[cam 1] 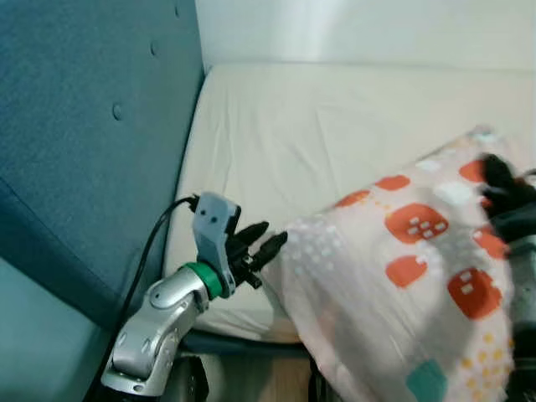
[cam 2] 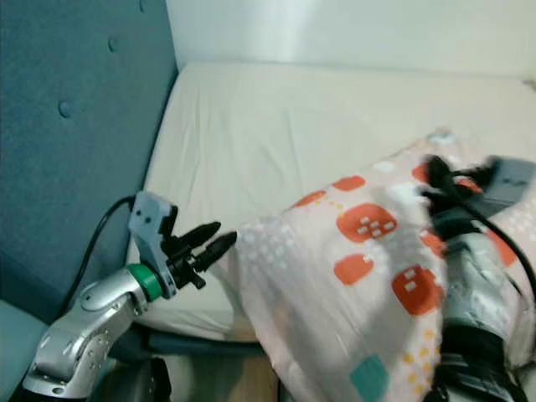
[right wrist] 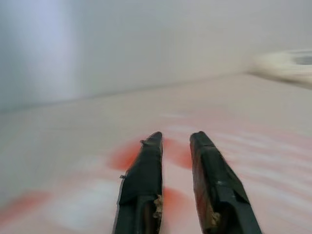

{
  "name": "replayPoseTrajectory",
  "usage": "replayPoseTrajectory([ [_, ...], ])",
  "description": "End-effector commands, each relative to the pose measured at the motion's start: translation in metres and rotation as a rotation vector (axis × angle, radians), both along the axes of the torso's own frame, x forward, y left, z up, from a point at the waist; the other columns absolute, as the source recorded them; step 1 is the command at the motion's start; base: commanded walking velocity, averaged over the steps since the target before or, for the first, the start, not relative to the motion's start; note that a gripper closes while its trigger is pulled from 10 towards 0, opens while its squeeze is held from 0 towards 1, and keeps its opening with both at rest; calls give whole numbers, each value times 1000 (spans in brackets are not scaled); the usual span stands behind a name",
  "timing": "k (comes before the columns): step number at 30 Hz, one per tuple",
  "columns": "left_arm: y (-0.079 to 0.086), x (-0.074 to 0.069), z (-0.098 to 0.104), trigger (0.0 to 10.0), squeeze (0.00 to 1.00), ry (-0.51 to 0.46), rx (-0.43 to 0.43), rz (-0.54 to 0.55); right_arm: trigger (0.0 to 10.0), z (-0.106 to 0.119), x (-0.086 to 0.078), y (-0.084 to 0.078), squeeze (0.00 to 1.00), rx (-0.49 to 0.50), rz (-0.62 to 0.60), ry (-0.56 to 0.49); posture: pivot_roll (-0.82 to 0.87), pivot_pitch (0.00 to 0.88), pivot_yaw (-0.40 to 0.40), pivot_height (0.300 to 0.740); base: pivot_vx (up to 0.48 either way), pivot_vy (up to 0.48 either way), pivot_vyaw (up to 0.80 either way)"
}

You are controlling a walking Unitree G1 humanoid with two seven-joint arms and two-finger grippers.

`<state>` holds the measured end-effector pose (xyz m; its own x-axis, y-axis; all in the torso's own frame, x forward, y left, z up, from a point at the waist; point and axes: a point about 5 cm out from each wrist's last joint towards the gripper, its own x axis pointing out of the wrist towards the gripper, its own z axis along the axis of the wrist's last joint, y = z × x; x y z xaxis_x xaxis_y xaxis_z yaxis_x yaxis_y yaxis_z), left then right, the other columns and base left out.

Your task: Clean up the room

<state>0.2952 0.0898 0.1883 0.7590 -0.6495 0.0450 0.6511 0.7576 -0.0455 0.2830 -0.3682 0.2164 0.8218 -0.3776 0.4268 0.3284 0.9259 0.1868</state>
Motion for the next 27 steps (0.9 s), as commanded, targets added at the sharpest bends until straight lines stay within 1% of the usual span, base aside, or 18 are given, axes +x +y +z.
replayPoseTrajectory([
  [1, -1, -1, -8, 10000, 0, 23, 18, -1, 10000, -1, -30, -25, 1000, -11, -174, -11, -180, 204, 90, 571, 0, 0, 0],
  [2, -1, -1, -8, 10000, 0, 23, 18, -1, 10000, -1, -30, -25, 1000, -11, -174, -11, -180, 204, 90, 571, 0, 0, 0],
  [4, -4, 0, -10, 10000, 0, 32, 21, -9, 10000, -17, -80, -57, 1000, 4, -385, 51, -188, 205, 93, 571, 0, 0, 0],
  [7, -6, 0, -11, 10000, 0, 35, 21, -13, 10000, -29, -95, -67, 1000, 36, -438, 84, -191, 207, 96, 571, 0, 0, 0],
  [9, -8, 1, -11, 10000, 0, 36, 20, -17, 10000, -69, -111, -77, 1000, 216, -509, 149, -182, 208, 98, 571, 0, 0, 0],
  [10, -8, 1, -11, 10000, 0, 36, 20, -17, 10000, -69, -111, -77, 1000, 216, -509, 149, -182, 208, 98, 571, 0, 0, 0],
  [11, -8, 1, -11, 10000, 0, 36, 21, -15, 10000, -89, -115, -77, 1000, 294, -546, 200, -171, 209, 98, 571, 0, 0, 0],
  [13, -8, 2, -11, 10000, 0, 37, 21, -13, 10000, -101, -118, -76, 1000, 338, -571, 235, -168, 209, 97, 571, 0, 0, 0],
  [14, -8, 2, -11, 10000, 0, 36, 22, -9, 10000, -117, -116, -73, 1000, 396, -585, 297, -156, 208, 97, 571, 0, 0, 0],
  [15, -6, 2, -11, 10000, 0, 36, 23, 1, 10000, -147, -110, -63, 1000, 505, -569, 447, -152, 208, 98, 571, 0, 0, 0],
  [16, -6, 2, -11, 10000, 0, 36, 23, 1, 10000, -147, -110, -63, 1000, 505, -569, 447, -152, 208, 98, 571, 0, 0, 0],
  [17, -4, 2, -11, 10000, 0, 35, 24, 7, 10000, -163, -105, -54, 0, 560, -547, 535, -134, 206, 97, 571, 0, 0, 0],
  [19, -4, 2, -10, 10000, 0, 33, 25, 11, 10000, -167, -99, -49, 0, 571, -517, 572, -130, 205, 98, 571, 0, 0, 0],
  [23, -2, 4, -9, 10000, 0, 30, 24, 22, 10000, -171, -71, -32, 0, 564, -366, 664, -124, 201, 102, 571, 0, 0, 0],
  [24, -1, 4, -8, 10000, 0, 29, 24, 24, 10000, -168, -58, -25, 0, 525, -296, 687, -120, 198, 102, 571, 0, 0, 0],
  [25, -1, 4, -8, 10000, 0, 29, 24, 24, 10000, -168, -58, -25, 0, 525, -296, 687, -120, 198, 102, 571, 0, 0, 0],
  [26, -1, 5, -8, 10000, 0, 28, 23, 28, 10000, -165, -44, -17, 0, 479, -223, 712, -120, 196, 103, 571, 0, 0, 0],
  [27, -1, 5, -8, 10000, 0, 28, 24, 28, 10000, -164, -43, -16, 0, 471, -217, 716, -120, 196, 103, 571, 0, 0, 0],
])
